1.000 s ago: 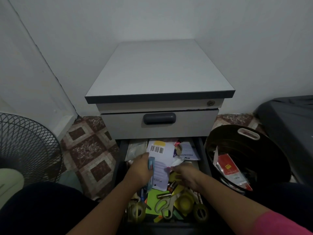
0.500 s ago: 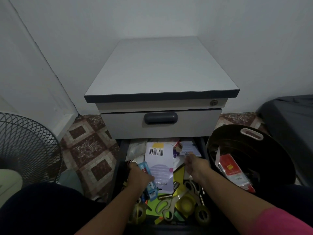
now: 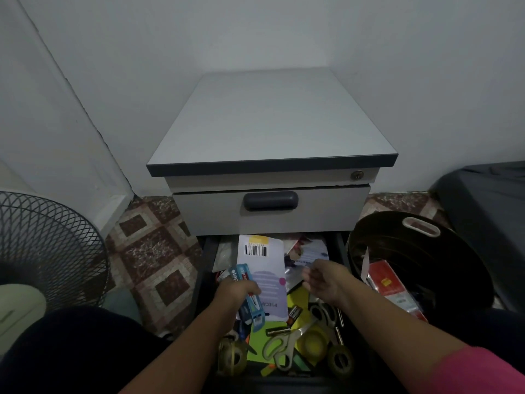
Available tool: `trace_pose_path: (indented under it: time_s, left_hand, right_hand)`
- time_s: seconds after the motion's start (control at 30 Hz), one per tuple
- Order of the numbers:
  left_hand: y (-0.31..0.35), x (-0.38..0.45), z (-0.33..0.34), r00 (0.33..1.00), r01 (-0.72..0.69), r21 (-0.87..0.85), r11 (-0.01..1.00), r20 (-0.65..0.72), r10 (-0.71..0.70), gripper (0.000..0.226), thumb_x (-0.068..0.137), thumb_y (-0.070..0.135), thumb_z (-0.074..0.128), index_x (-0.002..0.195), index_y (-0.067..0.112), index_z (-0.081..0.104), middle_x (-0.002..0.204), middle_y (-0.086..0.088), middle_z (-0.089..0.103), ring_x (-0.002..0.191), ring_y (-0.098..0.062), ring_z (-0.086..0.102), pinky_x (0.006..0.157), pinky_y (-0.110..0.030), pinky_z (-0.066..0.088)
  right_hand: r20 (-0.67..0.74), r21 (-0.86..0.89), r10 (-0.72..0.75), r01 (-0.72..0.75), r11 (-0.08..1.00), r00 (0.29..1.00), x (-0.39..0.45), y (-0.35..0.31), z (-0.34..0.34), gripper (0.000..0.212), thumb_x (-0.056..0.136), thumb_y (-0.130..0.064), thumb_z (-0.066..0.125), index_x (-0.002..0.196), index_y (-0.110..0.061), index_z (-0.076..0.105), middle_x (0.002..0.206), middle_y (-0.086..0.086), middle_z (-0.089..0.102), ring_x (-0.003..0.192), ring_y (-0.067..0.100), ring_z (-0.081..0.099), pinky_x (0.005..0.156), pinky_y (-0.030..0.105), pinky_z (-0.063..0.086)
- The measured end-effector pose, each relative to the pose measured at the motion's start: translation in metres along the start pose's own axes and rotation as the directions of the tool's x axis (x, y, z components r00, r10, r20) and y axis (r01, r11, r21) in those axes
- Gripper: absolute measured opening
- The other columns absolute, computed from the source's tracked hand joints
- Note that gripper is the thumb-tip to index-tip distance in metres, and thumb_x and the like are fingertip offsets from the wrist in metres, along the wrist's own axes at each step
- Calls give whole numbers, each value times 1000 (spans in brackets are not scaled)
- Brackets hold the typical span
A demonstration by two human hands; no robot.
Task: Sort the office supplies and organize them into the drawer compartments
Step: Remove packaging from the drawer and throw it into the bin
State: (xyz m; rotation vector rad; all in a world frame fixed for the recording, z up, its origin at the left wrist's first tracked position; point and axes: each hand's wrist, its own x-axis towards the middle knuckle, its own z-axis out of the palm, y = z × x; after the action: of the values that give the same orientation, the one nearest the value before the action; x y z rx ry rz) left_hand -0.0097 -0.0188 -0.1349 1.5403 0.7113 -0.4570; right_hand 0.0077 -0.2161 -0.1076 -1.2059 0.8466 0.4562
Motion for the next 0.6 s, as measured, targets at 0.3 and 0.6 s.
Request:
trace_pose_path:
  time_s: [0.3, 0.6]
  left_hand:
    - [10, -33, 11, 967, 9, -103, 995, 255, 18, 35, 77, 14, 76, 109, 8, 63, 100, -16, 71, 92, -34, 68, 76, -42, 56]
    - [25, -56, 93, 910, 19, 29, 999, 414, -29, 36, 77, 14, 76, 110, 10, 61, 102, -13, 71, 94, -30, 68, 82, -43, 56]
  right_hand:
    - [-4, -630, -201, 154, 761, 980, -66, -64, -37, 24, 96, -3, 46, 76, 1, 57, 66, 10, 60, 58, 18, 57, 51, 26, 47]
    - [-171, -626, -202, 52, 778, 964, -91, -108, -139, 12, 94, -1, 46, 88, 4, 55, 77, 17, 59, 65, 24, 55, 58, 33, 47]
